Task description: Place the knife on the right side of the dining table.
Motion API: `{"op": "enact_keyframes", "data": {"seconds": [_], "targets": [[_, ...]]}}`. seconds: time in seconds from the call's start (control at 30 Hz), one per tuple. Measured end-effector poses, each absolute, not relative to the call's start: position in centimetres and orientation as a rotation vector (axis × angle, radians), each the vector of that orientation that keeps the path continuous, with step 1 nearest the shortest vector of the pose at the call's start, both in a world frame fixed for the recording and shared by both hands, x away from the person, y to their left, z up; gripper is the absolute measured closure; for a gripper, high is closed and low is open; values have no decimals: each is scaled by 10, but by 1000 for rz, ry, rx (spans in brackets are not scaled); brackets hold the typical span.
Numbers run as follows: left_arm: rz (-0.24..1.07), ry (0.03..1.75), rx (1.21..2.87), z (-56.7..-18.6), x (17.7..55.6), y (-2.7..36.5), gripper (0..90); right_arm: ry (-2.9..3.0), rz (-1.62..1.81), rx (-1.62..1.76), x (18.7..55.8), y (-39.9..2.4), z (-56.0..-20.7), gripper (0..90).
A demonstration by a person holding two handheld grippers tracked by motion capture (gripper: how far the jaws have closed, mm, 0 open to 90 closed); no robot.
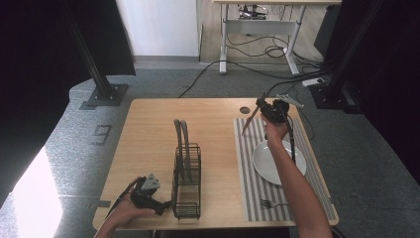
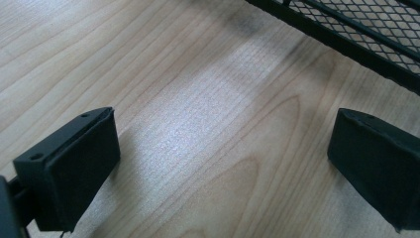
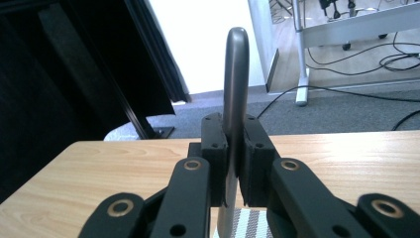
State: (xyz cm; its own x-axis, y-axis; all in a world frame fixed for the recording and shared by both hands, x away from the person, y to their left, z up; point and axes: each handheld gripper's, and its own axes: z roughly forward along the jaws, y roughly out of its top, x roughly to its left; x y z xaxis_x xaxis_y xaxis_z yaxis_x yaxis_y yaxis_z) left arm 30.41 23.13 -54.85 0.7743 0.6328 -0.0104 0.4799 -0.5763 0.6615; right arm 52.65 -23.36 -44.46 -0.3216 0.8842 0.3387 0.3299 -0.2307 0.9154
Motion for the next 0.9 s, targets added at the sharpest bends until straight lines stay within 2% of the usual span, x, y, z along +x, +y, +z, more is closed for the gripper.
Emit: {"op": "enact_keyframes", "data": {"seconds": [0.9], "targets": [[299,826,2296,-549,304,231,0,1519,1514,1569,512,-282,-466,769]]}}
